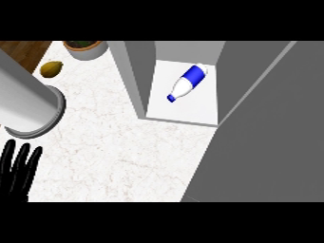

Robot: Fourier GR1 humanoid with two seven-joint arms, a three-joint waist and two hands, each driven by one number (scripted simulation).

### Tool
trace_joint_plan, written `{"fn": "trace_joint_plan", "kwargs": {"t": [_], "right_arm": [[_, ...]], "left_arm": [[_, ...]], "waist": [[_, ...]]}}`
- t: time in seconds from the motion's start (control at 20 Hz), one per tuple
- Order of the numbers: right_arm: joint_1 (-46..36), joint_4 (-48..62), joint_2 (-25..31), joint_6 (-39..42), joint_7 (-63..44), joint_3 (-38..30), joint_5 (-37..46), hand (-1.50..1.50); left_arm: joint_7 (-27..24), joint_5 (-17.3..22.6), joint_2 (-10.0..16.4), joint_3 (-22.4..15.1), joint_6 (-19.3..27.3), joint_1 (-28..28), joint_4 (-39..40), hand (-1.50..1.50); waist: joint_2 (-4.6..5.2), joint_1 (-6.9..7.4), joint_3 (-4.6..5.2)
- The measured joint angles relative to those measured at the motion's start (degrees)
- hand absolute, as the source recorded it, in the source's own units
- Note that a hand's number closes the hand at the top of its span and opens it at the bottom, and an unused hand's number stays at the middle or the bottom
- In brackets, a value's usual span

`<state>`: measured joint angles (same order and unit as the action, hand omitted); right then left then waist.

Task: Pick up the bottled water, place it into the cabinet and close the cabinet

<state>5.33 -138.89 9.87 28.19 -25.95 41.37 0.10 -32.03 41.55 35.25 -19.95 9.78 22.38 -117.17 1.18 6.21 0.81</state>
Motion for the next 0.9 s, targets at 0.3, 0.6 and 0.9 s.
{"fn": "trace_joint_plan", "kwargs": {"t": [0.3,0.6,0.9], "right_arm": [[1.48,3.36,-1.1,2.16,-2.53,-0.28,-12.04,1.5],[2.92,5.92,-1.6,1.18,-4.15,-0.45,-21.46,1.5],[5.19,6.36,-2.52,-3.55,-1.67,-4.24,-22.31,1.5]], "left_arm": [[-0.23,0.19,0.82,0.14,-2.05,-0.29,-0.25,-1.5],[-0.29,0.41,1.38,0.64,-3.15,-0.32,0.12,-1.5],[-0.77,0.91,1.38,1.83,-3.14,0.53,0.61,-1.5]], "waist": [[1.33,2.85,0.08],[1.26,2.9,0.07],[0.75,0.68,0.02]]}}
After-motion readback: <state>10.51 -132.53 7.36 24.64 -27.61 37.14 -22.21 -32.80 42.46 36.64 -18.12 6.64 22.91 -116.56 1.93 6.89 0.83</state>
